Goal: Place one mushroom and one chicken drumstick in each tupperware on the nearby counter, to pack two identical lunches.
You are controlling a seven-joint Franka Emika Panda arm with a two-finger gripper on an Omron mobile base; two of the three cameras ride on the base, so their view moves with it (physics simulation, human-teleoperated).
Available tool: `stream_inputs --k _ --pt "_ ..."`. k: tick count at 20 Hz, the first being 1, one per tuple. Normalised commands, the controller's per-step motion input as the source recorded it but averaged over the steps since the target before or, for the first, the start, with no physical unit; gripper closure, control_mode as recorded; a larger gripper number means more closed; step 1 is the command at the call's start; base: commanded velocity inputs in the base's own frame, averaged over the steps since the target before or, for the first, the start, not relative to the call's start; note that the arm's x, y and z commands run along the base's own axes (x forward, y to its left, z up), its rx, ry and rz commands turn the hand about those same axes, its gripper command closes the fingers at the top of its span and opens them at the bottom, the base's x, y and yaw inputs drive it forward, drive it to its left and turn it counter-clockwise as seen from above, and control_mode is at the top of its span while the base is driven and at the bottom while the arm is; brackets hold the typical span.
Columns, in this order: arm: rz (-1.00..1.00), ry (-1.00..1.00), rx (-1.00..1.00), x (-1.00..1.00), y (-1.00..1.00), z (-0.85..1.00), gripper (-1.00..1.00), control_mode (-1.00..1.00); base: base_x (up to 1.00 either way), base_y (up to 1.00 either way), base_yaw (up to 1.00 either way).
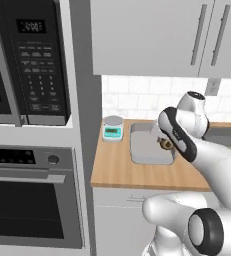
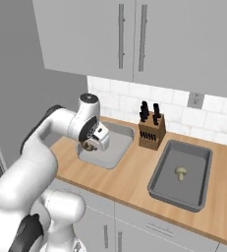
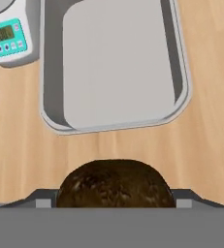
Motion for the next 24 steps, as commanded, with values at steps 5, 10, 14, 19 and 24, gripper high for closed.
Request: stream_inputs --k 5,10,14,19,24 --pt "0.00 0.08 -0.02 0.63 0.00 -0.55 1.00 -1.00 0.00 0.00 0.00" --pt "0.00 0.08 0.00 0.64 -0.01 -0.50 1.00 -1.00 0.00 0.00 0.00" --pt "0.00 0.07 0.00 0.57 -0.06 -0.52 1.00 -1.00 0.00 0.00 0.00" --pt "0.00 0.03 0.00 0.48 -0.15 -0.39 1.00 -1.00 0.00 0.00 0.00" --pt "0.00 0.00 0.00 0.36 -0.10 -0.39 1.00 -1.00 0.00 0.00 0.00"
